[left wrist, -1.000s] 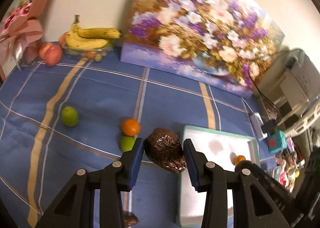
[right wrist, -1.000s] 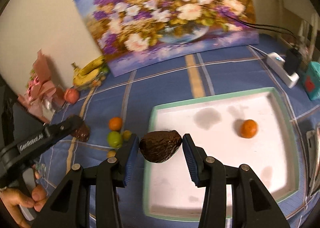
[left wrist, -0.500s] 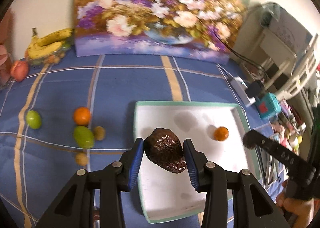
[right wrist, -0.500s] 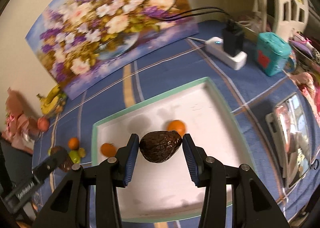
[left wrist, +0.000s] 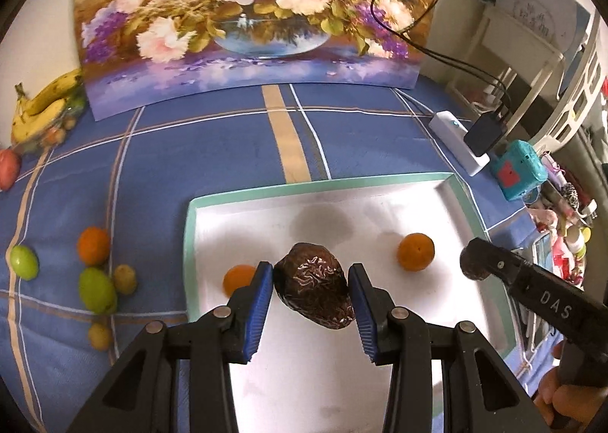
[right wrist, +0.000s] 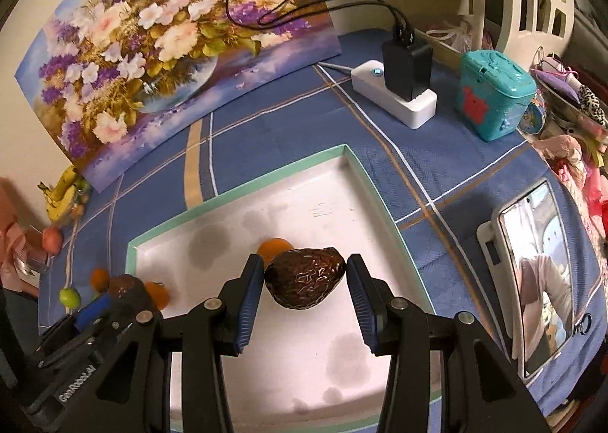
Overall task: Organize fruits
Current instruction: 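Release the dark brown fruit in the tray with the right tool while the left tool releases its date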
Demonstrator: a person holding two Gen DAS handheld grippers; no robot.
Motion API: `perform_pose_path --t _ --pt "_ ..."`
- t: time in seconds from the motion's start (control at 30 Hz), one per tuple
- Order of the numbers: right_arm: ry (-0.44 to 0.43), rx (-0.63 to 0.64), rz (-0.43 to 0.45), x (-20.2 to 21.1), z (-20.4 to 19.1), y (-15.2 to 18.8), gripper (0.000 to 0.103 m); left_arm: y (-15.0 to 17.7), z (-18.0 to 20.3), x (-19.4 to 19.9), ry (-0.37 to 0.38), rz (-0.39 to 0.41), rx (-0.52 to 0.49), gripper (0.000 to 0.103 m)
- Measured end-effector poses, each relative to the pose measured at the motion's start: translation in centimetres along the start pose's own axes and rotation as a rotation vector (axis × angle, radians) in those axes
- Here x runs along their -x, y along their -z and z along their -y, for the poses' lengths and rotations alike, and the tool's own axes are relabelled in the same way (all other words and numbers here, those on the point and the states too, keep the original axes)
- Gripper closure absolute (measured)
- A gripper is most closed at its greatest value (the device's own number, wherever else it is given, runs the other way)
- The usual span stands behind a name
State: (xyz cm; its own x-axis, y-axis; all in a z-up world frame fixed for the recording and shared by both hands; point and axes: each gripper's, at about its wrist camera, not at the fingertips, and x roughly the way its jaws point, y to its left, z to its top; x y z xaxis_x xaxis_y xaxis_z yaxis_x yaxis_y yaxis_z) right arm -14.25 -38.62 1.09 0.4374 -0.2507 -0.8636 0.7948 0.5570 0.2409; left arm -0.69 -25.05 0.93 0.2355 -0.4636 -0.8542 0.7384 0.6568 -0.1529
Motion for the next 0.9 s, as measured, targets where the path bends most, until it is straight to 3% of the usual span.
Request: perform_pose_path --t 0.43,0.9 --pt "0.050 -0.016 -0.095 -4.2 1.7 0.1 0.056 0.2 0.3 -5.0 -0.020 -0.062 -0.013 0.060" --pt "0.079 0.011 -0.104 -4.5 1.3 0.4 0.056 -0.1 -0.1 -4.6 -0.017 -0.064 0.022 0.059"
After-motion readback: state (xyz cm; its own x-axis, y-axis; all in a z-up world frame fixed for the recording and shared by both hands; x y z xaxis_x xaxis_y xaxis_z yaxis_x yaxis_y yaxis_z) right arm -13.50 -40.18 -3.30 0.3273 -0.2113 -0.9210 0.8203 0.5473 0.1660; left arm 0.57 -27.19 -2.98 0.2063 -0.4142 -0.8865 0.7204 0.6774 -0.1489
